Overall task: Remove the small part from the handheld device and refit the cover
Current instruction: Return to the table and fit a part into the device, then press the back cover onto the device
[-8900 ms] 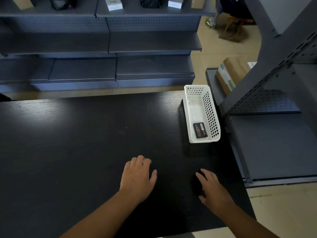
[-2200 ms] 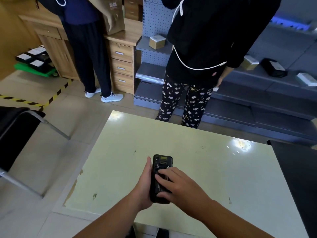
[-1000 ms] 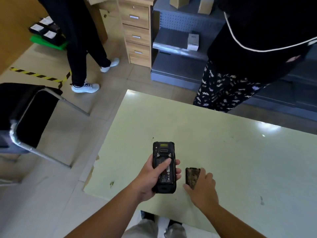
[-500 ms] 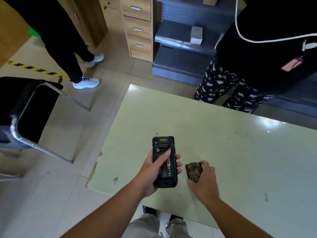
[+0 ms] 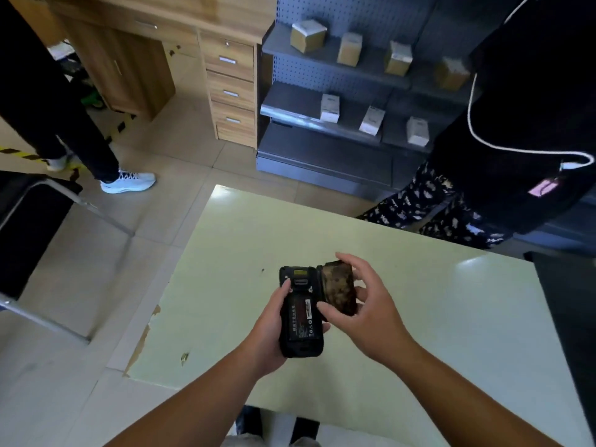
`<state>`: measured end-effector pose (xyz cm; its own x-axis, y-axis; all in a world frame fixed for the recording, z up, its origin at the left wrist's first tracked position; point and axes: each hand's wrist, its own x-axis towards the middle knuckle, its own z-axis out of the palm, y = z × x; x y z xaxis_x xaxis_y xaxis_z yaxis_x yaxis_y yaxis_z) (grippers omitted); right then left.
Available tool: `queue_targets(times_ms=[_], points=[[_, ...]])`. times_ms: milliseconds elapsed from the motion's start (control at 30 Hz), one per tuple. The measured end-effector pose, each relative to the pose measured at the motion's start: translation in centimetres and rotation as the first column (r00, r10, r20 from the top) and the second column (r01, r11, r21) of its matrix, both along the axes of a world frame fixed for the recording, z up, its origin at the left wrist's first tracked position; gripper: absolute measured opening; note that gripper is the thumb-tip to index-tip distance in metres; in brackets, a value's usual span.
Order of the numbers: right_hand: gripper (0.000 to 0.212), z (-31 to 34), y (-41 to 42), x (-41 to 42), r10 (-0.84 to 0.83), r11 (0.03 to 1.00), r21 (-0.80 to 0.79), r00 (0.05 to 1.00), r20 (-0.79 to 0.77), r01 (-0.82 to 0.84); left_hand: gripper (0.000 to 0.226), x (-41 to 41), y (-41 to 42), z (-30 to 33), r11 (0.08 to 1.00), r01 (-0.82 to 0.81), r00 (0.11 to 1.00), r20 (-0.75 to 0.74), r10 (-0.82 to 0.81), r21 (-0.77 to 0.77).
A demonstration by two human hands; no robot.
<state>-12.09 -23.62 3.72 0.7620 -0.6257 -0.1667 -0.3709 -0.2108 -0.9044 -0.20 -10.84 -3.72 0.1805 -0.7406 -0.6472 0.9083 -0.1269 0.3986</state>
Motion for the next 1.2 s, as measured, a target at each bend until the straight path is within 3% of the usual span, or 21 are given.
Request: queue_targets(times_ms=[67,200,533,933,1000,1133,1200], points=[[0.056,1.8,-0.3,0.4,0.009,0.995,0.102,0.998,0.068,-0.016,0.063,-0.6,-0.9,1.5,0.997,0.004,1.0,0.01,-0.003,-0.076],[0.036,3.4,0.0,0.1,0.041,0.992,0.116,0.989,0.144,-0.058,0.073,-1.3,-2.2,4.1,0.992,0.048,0.999,0.031,-0.045,-0.121],[0.037,4.5,-0.4,-1.1,0.046,0.977,0.188,0.959,0.279,-0.101,0.077,-1.8,-2.9,6.0,0.993,0.009,1.0,0.019,-0.007,-0.12],[0.038,3.7,-0.6,-2.9,0.135,0.974,0.13,0.932,0.336,-0.188,0.081,-2.6,-2.9,6.4,0.999,-0.021,0.995,0.097,0.025,-0.045],[0.039,3.6,-0.8,-3.3,0.16,0.979,0.075,0.939,0.305,-0.191,0.078,-2.7,-2.9,6.4,0.998,-0.012,0.995,0.098,0.017,-0.056],[0.04,3.2,-1.8,-4.1,0.197,0.927,-0.344,0.974,0.108,-0.149,0.077,-3.0,-3.2,6.7,0.996,0.047,0.99,0.139,-0.037,-0.069],[0.04,3.0,-2.3,-4.3,0.204,0.9,-0.405,0.976,0.07,-0.159,0.076,-3.2,-3.4,6.8,0.995,0.075,0.984,0.166,-0.064,-0.064]])
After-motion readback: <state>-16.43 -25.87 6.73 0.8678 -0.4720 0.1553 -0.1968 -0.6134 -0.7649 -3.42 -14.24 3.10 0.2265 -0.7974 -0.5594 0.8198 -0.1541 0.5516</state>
